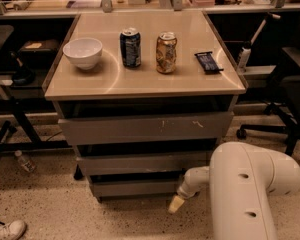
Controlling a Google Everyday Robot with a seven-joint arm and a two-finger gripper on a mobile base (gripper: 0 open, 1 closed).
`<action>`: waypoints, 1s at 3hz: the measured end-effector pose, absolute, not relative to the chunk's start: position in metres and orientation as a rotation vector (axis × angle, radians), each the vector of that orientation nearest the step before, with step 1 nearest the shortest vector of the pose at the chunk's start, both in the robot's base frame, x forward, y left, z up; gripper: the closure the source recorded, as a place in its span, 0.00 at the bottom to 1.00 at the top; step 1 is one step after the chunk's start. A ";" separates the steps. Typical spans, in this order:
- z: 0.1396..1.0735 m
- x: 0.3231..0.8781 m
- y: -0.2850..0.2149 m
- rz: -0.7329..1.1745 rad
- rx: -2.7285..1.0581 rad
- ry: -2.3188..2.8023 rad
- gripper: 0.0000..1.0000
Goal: Open bottom drawer
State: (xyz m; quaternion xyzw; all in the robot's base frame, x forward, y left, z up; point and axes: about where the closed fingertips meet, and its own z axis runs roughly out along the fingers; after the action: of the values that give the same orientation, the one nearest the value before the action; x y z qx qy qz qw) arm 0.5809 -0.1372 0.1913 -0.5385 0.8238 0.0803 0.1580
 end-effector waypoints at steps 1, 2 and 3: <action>0.184 0.587 -0.137 0.236 -1.555 2.340 0.00; 0.180 0.589 -0.136 0.239 -1.571 2.325 0.00; 0.167 0.586 -0.132 0.268 -1.602 2.354 0.00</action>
Offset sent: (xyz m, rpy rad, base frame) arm 0.0141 -0.0010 -0.0128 0.0091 -0.0198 0.0477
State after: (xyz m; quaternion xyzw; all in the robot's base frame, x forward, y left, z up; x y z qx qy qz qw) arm 0.5860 -0.1324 0.1675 -0.5545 0.8150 0.0928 0.1402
